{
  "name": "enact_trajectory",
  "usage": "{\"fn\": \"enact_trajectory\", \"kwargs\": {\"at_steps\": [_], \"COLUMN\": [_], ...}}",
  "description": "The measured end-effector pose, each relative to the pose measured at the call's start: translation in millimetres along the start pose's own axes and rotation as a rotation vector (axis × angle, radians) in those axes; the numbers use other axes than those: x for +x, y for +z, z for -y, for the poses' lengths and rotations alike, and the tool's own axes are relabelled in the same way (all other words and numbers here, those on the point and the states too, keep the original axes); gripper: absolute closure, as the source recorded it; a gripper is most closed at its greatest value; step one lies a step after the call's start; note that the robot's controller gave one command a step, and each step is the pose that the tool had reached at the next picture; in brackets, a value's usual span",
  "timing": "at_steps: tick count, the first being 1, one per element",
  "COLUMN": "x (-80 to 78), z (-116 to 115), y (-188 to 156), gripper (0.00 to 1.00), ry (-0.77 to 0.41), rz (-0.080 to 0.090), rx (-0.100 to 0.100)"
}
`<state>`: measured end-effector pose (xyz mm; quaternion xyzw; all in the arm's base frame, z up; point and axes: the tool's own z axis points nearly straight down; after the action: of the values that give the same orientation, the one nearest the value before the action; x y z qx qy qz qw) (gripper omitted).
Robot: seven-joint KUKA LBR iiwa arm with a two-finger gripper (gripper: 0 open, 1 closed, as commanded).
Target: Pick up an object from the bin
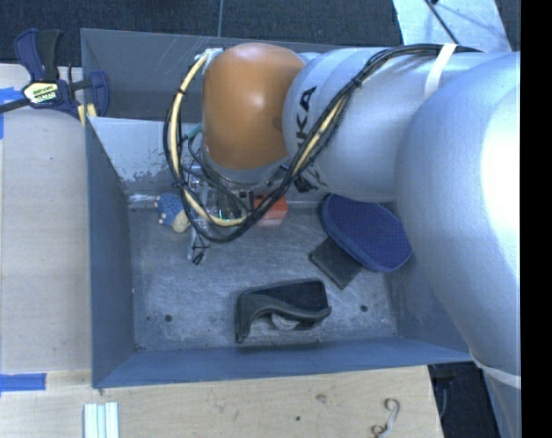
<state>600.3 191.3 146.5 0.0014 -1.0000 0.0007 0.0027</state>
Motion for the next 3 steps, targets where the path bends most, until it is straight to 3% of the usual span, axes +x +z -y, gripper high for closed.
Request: {"fn": "enact_trajectory", "kwargs": {"at_steps": [1, 2, 3], "x": [-2.0, -2.0, -22.9], "z": [1, 1, -3], "y": [-5, -5, 75], "gripper": [1.00, 0.00, 0.00], "ry": [0.004, 0.005, -0.034], "rz": [0.008, 0.008, 0.020], "rx": [-0.002, -0.002, -0.004]}}
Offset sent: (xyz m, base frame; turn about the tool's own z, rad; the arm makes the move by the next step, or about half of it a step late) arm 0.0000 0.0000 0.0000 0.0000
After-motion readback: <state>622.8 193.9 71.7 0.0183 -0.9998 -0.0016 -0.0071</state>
